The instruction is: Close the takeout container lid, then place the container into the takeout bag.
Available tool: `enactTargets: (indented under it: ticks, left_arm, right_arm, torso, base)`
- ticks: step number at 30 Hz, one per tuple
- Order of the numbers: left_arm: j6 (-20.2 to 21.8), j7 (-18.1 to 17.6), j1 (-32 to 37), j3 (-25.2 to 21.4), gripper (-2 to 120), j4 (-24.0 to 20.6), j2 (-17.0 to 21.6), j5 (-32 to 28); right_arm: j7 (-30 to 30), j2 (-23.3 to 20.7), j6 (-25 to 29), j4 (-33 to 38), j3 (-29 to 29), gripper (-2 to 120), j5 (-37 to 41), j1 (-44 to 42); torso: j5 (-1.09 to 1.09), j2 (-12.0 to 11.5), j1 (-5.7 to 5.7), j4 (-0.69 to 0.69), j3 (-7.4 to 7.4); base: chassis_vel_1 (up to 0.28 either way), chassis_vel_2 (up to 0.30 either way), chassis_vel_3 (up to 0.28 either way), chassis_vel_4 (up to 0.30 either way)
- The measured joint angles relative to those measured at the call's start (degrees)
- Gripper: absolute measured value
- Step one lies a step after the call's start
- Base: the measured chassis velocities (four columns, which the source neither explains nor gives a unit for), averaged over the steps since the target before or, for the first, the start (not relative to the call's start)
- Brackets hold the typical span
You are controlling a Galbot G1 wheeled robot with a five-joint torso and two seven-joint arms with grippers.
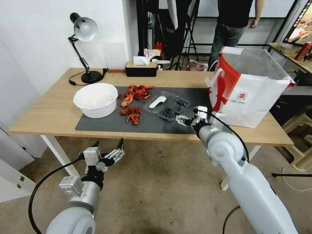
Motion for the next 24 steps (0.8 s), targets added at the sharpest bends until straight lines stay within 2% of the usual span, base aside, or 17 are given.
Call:
enactTargets:
  ticks: [3, 5, 7, 11, 13, 20, 24]
  left_arm:
    - [0.00, 0.00, -0.15, 0.00, 100, 0.34, -0.23, 0.02]
    - [0.00, 0.00, -0.18, 0.01, 100, 0.43, -0.28, 0.03]
    - [0.00, 0.00, -0.17, 0.05, 100, 0.55, -0.33, 0.08]
    - [0.00, -0.01, -0.16, 0.03, 100, 0.68, -0.33, 0.09]
    - [0.00, -0.01, -0.14, 0.02, 100, 0.76, -0.33, 0.13]
    - [0.00, -0.03, 0.12, -0.04, 100, 0.72, -0.38, 0.38]
    - [0.00, -0.04, 0.28, -0.19, 100, 0.54, -0.32, 0.41]
  right_arm:
    - [7.53, -0.54, -1.57, -1.32, -3.00, 100, 5.61, 5.23]
    - [9.13, -0.72, -1.81, -1.70, -3.85, 100, 7.20, 6.44]
    - [13.98, -1.56, -2.08, -3.43, -7.03, 100, 13.13, 10.48]
    - [17.63, -2.21, -1.92, -5.60, -10.11, 100, 18.37, 13.86]
    - [22.14, -2.60, -1.17, -8.24, -13.64, 100, 23.19, 17.65]
    - [29.70, -3.14, 0.62, -11.82, -19.34, 100, 32.98, 26.11]
    - [31.20, -4.09, 1.30, -12.71, -22.17, 100, 36.28, 29.83]
  torso:
    - [-0.01, 0.01, 0.00, 0.00, 0.00]
    - [-0.01, 0.01, 0.00, 0.00, -0.01]
    - [0.00, 0.01, 0.00, 0.00, 0.00]
    - [0.00, 0.01, 0.00, 0.00, 0.00]
    - [0.01, 0.01, 0.00, 0.00, 0.00]
    - [0.00, 0.01, 0.00, 0.01, 0.00]
    - [0.00, 0.01, 0.00, 0.01, 0.00]
  base:
    - [0.000, 0.000, 0.000, 0.000]
    - [0.000, 0.000, 0.000, 0.000]
    - [0.000, 0.000, 0.000, 0.000]
    - [0.000, 0.000, 0.000, 0.000]
    - [0.000, 0.000, 0.000, 0.000]
    - [0.000, 0.000, 0.000, 0.000]
    - [0.000, 0.000, 0.000, 0.000]
